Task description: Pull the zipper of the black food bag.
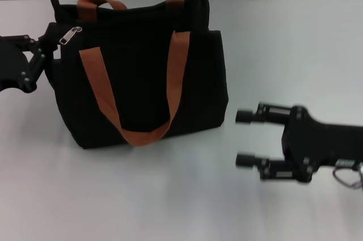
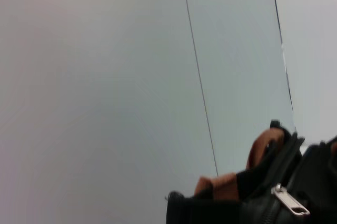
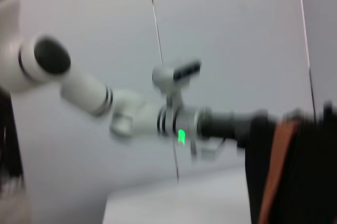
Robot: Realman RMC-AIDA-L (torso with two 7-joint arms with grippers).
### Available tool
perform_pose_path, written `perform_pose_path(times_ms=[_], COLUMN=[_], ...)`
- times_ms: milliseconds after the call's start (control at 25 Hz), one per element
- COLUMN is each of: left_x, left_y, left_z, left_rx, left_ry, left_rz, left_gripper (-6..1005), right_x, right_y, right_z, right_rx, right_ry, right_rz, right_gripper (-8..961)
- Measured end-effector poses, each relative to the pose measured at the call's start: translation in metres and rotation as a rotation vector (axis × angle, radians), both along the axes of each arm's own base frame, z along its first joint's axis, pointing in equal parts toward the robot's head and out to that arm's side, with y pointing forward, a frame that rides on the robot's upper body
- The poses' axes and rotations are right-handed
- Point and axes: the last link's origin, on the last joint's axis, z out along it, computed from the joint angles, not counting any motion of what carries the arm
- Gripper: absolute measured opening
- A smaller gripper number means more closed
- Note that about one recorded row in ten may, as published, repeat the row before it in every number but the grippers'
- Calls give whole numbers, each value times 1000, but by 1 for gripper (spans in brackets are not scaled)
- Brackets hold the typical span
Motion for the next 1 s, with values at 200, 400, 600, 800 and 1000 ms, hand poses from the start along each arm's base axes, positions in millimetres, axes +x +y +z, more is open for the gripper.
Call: perform_pose_path(times_ms=[200,400,600,800,1000], left_x=[3,4,4,4,4], left_y=[-2,-3,-3,-3,-4], left_z=[-6,-8,-9,-9,-10], left_rx=[5,11,14,15,12], left_ry=[-14,-10,-8,-7,-6], left_rz=[-8,-20,-23,-21,-22], left_gripper=[29,18,20,21,23], right_x=[-28,-63,-109,-155,-188], right_y=[21,56,94,123,141], right_z=[18,29,25,9,-8], right_rx=[-46,-229,-394,-445,-434], right_ry=[193,256,122,-78,-242], right_rz=[-95,-217,-309,-374,-425], right_gripper=[745,744,743,736,730])
